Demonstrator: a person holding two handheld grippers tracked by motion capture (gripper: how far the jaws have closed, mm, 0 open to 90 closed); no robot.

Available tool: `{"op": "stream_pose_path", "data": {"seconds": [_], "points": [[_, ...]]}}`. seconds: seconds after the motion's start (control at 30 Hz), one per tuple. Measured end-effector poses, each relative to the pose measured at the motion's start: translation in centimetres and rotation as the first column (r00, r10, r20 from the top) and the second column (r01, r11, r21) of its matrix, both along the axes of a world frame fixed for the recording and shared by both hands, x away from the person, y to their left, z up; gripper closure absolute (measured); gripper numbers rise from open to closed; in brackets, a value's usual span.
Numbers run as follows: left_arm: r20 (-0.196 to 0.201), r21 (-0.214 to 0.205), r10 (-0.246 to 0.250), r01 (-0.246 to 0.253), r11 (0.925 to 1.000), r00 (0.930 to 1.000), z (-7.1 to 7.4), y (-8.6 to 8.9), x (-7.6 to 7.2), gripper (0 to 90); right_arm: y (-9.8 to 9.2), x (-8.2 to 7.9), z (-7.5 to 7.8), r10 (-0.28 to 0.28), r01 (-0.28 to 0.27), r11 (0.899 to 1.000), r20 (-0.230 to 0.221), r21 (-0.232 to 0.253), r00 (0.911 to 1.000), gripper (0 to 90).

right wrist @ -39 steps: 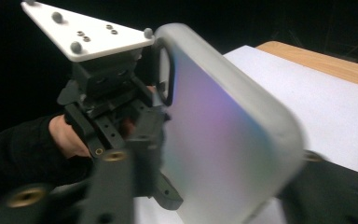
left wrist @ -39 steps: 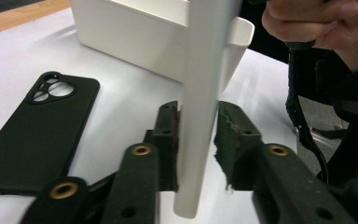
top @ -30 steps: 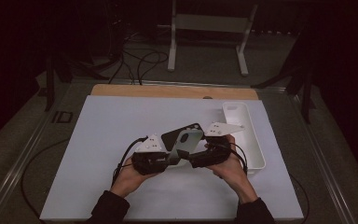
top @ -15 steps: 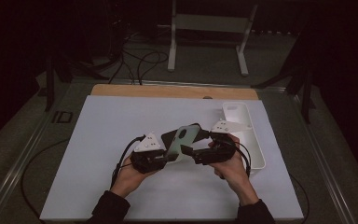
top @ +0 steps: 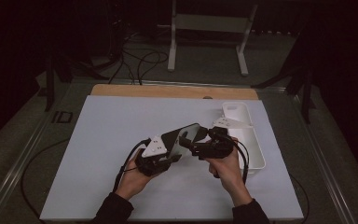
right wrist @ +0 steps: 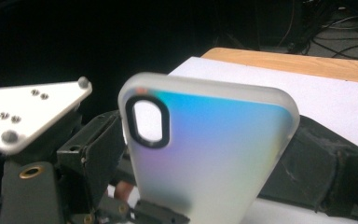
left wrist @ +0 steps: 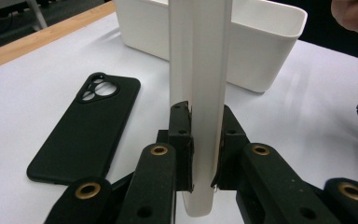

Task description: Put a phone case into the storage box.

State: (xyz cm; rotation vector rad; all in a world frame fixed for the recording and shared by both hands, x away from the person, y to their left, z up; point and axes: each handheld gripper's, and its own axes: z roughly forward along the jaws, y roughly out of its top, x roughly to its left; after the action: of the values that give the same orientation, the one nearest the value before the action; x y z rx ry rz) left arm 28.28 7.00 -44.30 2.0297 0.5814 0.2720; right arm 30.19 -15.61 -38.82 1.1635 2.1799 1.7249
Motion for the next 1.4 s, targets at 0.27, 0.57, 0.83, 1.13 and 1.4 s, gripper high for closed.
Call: {"op": "stream_pose_path", "data": {"seconds": [0.27, 0.57, 0.83, 1.13, 1.4], "points": [[-0.020, -0.004, 0.004, -0.004, 1.0000, 0.9998, -0.4, -0.8, -0.1, 80.2, 0.9, 0.1, 0.0, -0.044, 0.045, 0.999, 0.012, -0.006, 0.9989, 15.1], [-0.024, -0.014, 0.002, -0.003, 0.9999, 0.9997, -0.3, -0.6, -0.1, 79.7, 1.4, -0.2, 0.1, -0.070, 0.071, 0.997, 0.041, -0.020, 0.9967, 16.4], [0.008, 0.011, -0.010, 0.010, 0.9999, 0.9999, 0.0, -0.5, -0.4, 63.1, 1.1, -0.2, 0.1, -0.068, 0.069, 0.997, 0.045, -0.022, 0.9967, 16.6], [0.040, -0.015, 0.098, -0.098, 0.9951, 0.9944, 0.8, 1.1, -0.4, 37.4, 0.9, -0.1, 0.1, -0.075, 0.076, 0.997, 0.042, -0.019, 0.9963, 16.6], [0.054, -0.035, 0.162, -0.160, 0.9864, 0.9853, 1.3, 3.1, -0.4, 20.4, 1.1, 0.3, -0.2, -0.077, 0.079, 0.996, 0.046, -0.037, 0.9960, 16.6]]}}
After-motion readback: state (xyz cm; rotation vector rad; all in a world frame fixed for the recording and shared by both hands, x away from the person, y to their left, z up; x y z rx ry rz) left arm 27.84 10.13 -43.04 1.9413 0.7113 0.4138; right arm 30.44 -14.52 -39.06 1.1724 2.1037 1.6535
